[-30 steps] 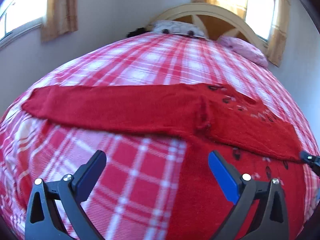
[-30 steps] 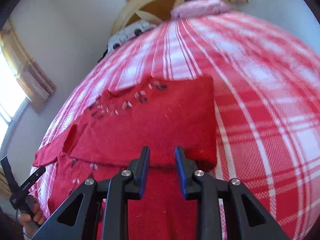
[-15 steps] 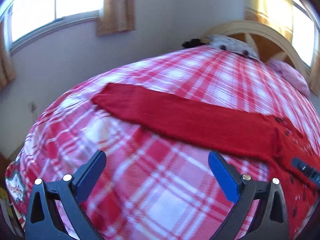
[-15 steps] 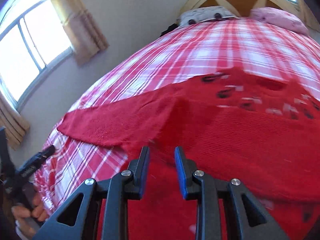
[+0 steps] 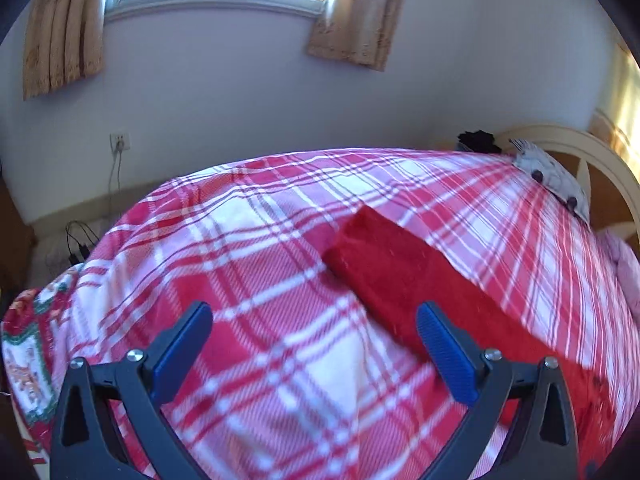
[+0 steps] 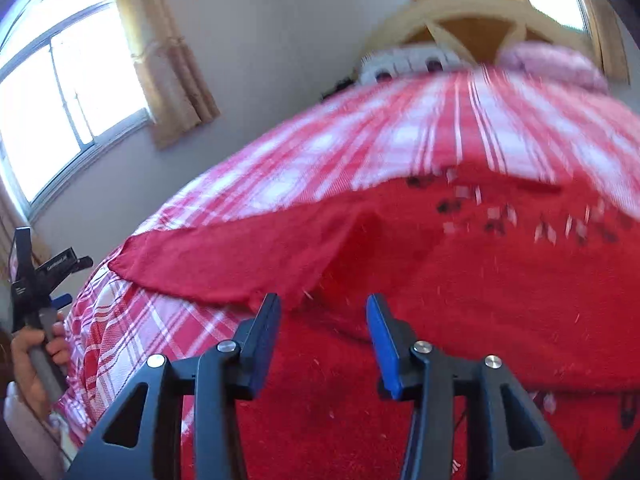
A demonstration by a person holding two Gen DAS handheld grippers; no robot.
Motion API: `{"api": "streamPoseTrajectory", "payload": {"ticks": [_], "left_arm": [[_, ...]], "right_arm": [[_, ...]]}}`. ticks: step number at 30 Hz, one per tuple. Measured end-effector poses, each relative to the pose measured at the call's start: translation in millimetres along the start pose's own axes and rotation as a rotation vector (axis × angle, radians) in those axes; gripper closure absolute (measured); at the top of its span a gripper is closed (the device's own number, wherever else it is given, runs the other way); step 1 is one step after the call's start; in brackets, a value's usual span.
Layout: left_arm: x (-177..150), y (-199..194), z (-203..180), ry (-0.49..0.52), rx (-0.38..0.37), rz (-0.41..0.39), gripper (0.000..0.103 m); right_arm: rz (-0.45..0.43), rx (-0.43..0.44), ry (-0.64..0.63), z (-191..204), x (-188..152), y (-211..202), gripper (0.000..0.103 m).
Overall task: Fold small clothes
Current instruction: 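Grasp the other sleeve cuff with the left gripper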
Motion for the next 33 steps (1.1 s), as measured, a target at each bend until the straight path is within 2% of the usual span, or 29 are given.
{"api": "streamPoseTrajectory", "payload": {"ticks": [3,5,7,9,12,13,14,15,16,17,20,22,26,28,30,33], "left_arm": [[4,20,-6,-0.028,-0.014,0.032,0.002],[2,37,-11,-0.036,0.010,0.077,0.007],[-3,54,-15,-0.054,0.000,0.131,0.012],[-7,57,-22,-0.024,0.043,0.107,0.012],[-10,59,-33,0.033,0.063,0.098,0.026],[-9,59,-35,0.040,0.060,0.092,0.036],[-8,59,-37,0.049,0.052,0.087,0.052],[-8,59,-40,0.062,0.045,0.084,0.063],[-8,60,-43,0.076,0.036,0.084,0.086],[-10,60,-48,0.089,0.004,0.092,0.094],[-6,61,-56,0.128,-0.003,0.082,0.097],[-7,51,-62,0.130,-0.046,0.071,0.097],[-6,12,-78,0.150,-0.111,-0.018,0.097],[-9,-12,-92,0.176,-0.170,-0.054,0.097],[-16,-43,-113,0.249,-0.219,-0.116,0.097],[-32,-84,-146,0.342,-0.323,-0.161,0.097]], "right_arm": [[0.013,0.010,0.046,-6,-1,5,0.057],[0.016,0.019,0.055,-8,-4,5,0.057],[0.035,0.025,0.061,-7,-6,10,0.057],[0.051,0.028,0.069,-10,-6,12,0.057],[0.057,0.034,0.073,-11,-7,14,0.056],[0.058,0.036,0.073,-11,-7,14,0.055],[0.058,0.040,0.075,-11,-7,14,0.055],[0.059,0.041,0.075,-11,-7,14,0.055],[0.059,0.042,0.076,-11,-7,14,0.055],[0.059,0.043,0.078,-12,-7,14,0.055],[0.056,0.057,0.093,-15,-7,13,0.055],[0.053,0.066,0.103,-17,-6,13,0.055],[0.046,0.068,0.107,-18,-6,11,0.055],[0.040,0.073,0.111,-18,-5,9,0.055],[0.028,0.080,0.128,-20,-4,1,0.055],[-0.046,0.114,0.176,-28,0,-30,0.055]]}}
Point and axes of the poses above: each gripper's, at about its wrist camera, not at the fingertips, and y roughly the way its jaws point, z to its left, x to its top, the point moved 3 cm from there along y, roughly the way its jaws point, and after that the axes turned 3 degrees about -y, right-handed, at the moved point
